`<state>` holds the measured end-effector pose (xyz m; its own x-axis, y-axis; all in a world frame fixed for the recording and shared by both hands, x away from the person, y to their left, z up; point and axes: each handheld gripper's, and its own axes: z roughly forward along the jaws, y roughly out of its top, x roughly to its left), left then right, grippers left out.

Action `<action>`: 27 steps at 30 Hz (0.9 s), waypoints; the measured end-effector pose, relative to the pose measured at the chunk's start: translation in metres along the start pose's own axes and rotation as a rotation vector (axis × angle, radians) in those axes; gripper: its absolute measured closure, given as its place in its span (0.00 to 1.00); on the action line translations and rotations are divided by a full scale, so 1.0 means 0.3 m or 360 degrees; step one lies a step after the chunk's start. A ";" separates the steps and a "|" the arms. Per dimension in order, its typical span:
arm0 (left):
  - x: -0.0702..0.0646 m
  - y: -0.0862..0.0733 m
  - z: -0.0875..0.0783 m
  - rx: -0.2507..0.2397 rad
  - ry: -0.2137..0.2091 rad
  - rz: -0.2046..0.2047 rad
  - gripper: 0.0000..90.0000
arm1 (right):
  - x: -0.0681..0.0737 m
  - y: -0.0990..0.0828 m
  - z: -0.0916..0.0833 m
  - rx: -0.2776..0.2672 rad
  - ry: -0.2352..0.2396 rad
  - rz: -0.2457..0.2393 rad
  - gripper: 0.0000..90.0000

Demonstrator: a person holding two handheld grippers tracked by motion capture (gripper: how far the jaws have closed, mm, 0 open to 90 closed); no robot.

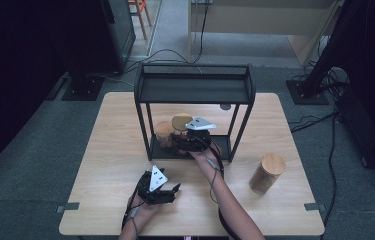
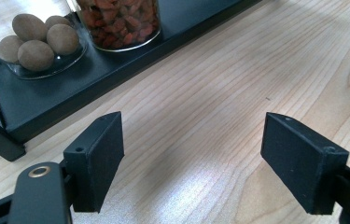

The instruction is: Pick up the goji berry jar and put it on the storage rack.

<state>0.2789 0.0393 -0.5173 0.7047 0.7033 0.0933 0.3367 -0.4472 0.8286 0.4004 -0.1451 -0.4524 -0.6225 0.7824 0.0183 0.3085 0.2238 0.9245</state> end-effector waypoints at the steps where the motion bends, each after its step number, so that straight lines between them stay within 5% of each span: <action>1: 0.000 0.000 0.000 -0.0001 0.0000 -0.0001 0.24 | 0.000 0.000 0.000 0.0001 0.0002 0.0003 0.28; 6: 0.000 0.000 0.000 0.0003 0.0000 0.0002 0.24 | -0.009 0.009 -0.006 -0.0011 0.0037 0.0040 0.25; 27: 0.000 0.000 0.000 0.0002 0.0000 0.0000 0.24 | -0.015 0.008 -0.018 0.0181 0.0035 0.0033 0.23</action>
<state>0.2789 0.0393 -0.5173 0.7048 0.7032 0.0931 0.3376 -0.4479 0.8279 0.4001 -0.1513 -0.4483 -0.6307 0.7747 0.0464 0.4004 0.2735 0.8746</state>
